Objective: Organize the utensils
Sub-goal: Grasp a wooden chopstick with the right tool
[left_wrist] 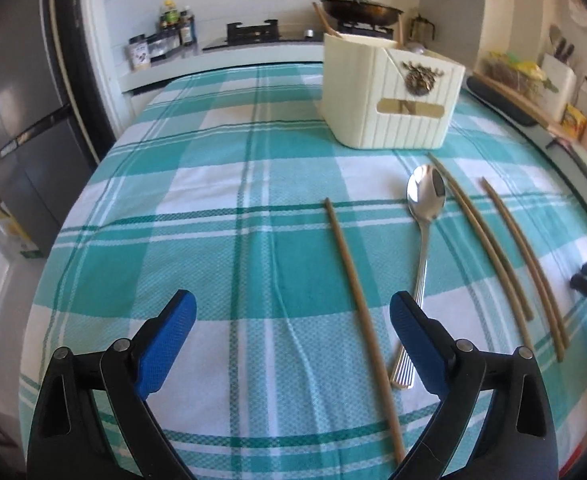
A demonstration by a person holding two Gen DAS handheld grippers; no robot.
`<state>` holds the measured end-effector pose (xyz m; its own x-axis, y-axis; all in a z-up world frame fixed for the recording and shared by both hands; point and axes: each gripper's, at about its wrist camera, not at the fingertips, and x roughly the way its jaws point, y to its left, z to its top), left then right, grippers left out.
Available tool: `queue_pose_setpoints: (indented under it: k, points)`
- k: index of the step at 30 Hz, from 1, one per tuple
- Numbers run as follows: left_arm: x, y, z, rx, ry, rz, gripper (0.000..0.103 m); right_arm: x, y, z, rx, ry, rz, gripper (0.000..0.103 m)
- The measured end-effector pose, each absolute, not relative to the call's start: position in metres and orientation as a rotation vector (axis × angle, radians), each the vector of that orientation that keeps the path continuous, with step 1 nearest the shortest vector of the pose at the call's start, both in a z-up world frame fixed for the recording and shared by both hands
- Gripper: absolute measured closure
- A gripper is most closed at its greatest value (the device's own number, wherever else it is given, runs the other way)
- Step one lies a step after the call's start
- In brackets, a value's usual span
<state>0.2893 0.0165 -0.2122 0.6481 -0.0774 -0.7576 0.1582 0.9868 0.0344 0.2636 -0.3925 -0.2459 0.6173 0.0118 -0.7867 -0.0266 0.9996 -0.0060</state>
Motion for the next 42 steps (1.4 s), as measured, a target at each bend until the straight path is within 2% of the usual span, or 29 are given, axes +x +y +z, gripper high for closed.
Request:
queue_pose_setpoints:
  k: [16,26,34,37,38,39,42]
  points:
    - [0.288,-0.003,-0.241,0.166,0.989,-0.193,0.005,0.263,-0.392,-0.246,-0.019,0.905,0.022,0.05]
    - [0.28,0.003,-0.239,0.072,0.969,-0.226,0.005,0.265,-0.39,-0.244,-0.024,0.915,0.001,0.05]
    - [0.276,0.006,-0.241,0.069,0.959,-0.197,0.005,0.272,-0.335,-0.226,0.036,0.938,0.215,0.05]
    - [0.276,0.004,-0.242,0.084,0.957,-0.193,0.005,0.279,-0.323,-0.234,0.04,0.975,0.238,0.059]
    - [0.275,0.004,-0.242,0.089,0.956,-0.193,0.005,0.279,-0.321,-0.238,0.024,0.989,0.229,0.068]
    - [0.275,0.004,-0.242,0.093,0.956,-0.192,0.005,0.28,-0.319,-0.239,0.004,0.989,0.212,0.072]
    - [0.276,0.002,-0.243,0.1,0.957,-0.184,0.005,0.278,-0.317,-0.239,-0.035,0.992,0.189,0.077]
